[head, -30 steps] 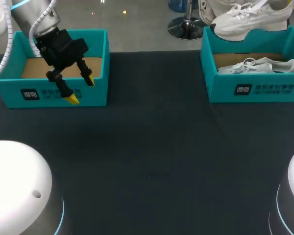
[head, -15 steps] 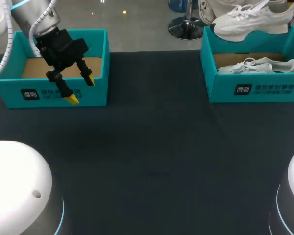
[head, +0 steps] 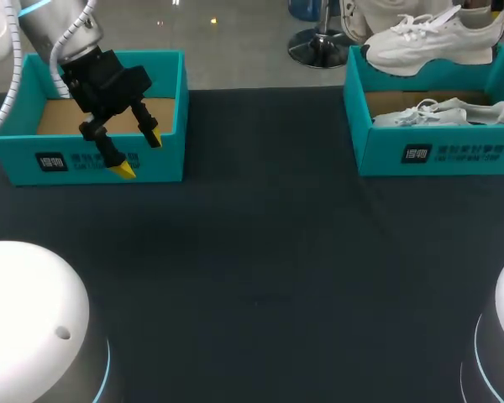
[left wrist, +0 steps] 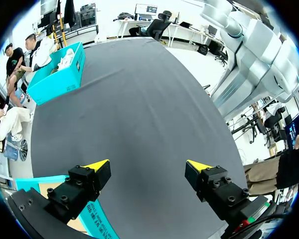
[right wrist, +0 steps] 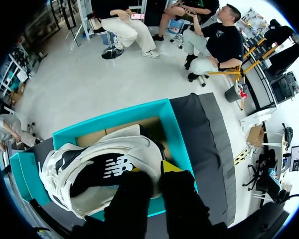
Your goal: Take the shoe out of the shoebox, open the shoe tongue, remove and reinsert the insole, then place the shoe into the shoebox
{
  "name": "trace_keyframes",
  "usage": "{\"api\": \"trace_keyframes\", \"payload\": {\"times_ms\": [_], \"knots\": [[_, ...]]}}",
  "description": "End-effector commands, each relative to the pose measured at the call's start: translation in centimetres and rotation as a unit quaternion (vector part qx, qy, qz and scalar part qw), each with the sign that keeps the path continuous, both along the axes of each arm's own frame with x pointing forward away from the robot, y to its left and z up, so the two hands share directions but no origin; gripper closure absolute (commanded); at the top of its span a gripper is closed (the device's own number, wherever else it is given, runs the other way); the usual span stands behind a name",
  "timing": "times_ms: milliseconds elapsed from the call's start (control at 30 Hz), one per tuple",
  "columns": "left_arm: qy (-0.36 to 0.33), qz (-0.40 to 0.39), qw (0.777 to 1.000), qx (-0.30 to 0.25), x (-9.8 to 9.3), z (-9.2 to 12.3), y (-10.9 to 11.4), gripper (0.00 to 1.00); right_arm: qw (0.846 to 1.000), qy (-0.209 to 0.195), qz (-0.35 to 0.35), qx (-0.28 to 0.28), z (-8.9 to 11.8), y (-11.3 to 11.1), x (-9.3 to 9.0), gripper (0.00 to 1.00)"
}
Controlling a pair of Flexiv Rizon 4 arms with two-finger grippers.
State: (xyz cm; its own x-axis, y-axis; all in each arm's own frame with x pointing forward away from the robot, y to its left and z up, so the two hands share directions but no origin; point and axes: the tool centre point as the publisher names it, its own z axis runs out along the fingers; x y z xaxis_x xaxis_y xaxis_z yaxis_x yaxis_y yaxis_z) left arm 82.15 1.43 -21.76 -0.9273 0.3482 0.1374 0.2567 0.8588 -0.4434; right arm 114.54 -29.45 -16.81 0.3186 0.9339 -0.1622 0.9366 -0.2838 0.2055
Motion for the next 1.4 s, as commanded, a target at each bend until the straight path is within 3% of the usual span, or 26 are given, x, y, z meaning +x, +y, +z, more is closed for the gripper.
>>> {"api": "trace_keyframes", "payload": {"times_ms": [33, 1400], "knots": [[0.0, 0.0, 1.0, 0.001, 0.0, 0.0, 0.0, 0.0, 1.0, 0.006, -0.005, 0.001, -1.2, -0.2, 0.9, 1.0], [0.0, 0.0, 1.0, 0.001, 0.0, 0.0, 0.0, 0.0, 0.996, 0.045, -0.071, 0.002, -11.6, -2.0, 2.1, 1.0]]}}
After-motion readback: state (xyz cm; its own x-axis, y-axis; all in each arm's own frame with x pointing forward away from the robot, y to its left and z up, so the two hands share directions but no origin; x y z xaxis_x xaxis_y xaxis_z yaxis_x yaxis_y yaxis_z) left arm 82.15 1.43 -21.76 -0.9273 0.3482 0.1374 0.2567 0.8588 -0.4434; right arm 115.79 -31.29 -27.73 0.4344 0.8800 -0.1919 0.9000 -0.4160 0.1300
